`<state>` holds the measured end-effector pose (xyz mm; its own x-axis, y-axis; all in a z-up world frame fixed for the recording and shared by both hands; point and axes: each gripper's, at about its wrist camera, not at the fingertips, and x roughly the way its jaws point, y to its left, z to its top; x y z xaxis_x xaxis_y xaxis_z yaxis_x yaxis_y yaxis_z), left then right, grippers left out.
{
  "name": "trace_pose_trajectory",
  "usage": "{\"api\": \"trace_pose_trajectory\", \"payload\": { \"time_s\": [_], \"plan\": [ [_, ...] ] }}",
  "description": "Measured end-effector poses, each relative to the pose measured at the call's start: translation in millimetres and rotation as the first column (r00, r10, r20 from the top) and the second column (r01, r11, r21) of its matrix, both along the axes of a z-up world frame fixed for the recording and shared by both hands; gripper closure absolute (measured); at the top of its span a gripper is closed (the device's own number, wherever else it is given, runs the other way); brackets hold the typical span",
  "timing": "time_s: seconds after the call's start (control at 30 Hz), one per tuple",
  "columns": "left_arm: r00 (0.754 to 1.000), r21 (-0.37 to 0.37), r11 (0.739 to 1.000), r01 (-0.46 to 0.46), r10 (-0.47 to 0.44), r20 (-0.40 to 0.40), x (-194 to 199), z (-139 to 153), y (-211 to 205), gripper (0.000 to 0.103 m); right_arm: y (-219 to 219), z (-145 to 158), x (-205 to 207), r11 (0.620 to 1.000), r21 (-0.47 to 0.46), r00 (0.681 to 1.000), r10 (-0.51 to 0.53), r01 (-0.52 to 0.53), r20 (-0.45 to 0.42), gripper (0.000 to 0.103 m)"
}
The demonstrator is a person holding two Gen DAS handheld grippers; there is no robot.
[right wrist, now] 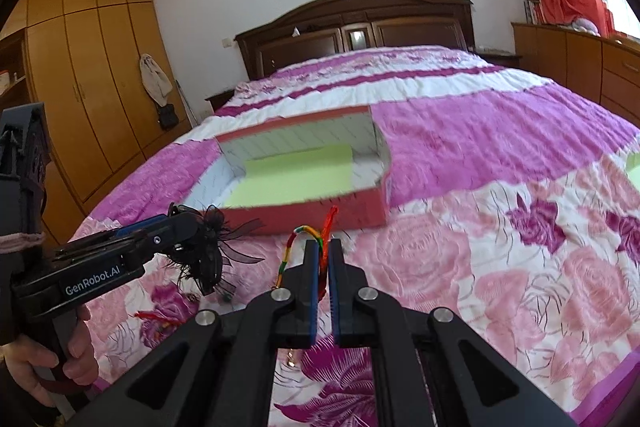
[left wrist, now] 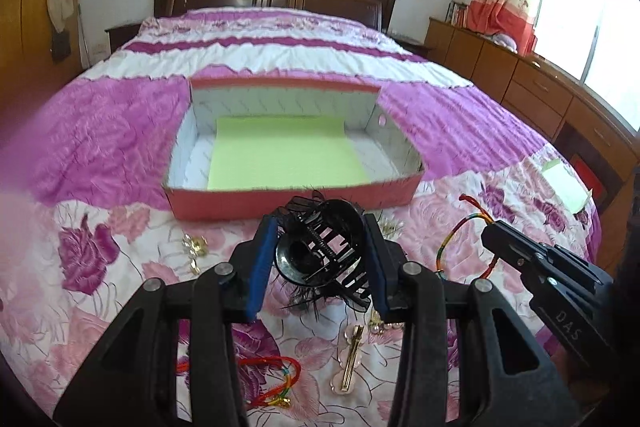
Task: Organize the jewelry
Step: 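Lift the hair clip and braided bracelet and carry both over the pink box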
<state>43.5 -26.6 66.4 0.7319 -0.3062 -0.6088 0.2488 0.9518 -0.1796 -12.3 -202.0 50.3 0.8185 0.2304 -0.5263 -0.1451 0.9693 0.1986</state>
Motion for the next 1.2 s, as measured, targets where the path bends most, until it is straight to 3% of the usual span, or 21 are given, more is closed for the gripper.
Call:
{"api": "trace_pose_trajectory", "payload": {
  "time_s": [0.47,0.83,1.03,1.2],
  "plan": [
    [0.98,0.046,0.996,-0.081,0.071,0.184,20.6,27.9,14.0,0.069,19.2,46.4,30.9,1.0,-0.02,0.986,0.025,-0.022,0.166,0.097],
    [0.938,0.092,0.983,-0.161,0.123,0.324,62.5,41.0,18.2,0.069,24.4,67.7,86.2,1.0,-0.01,0.967,-0.012,0.015,0.253,0.097],
    [0.935,0.114,0.979,-0.168,0.122,0.332,87.7,35.5,10.9,0.069,25.7,65.1,120.4,0.999,-0.025,0.967,-0.037,0.045,0.254,0.097],
    [0.951,0.122,0.98,-0.158,0.118,0.285,109.2,18.2,6.3,0.069,22.0,53.5,151.5,0.998,-0.033,0.975,-0.042,0.05,0.217,0.097]
  ]
}}
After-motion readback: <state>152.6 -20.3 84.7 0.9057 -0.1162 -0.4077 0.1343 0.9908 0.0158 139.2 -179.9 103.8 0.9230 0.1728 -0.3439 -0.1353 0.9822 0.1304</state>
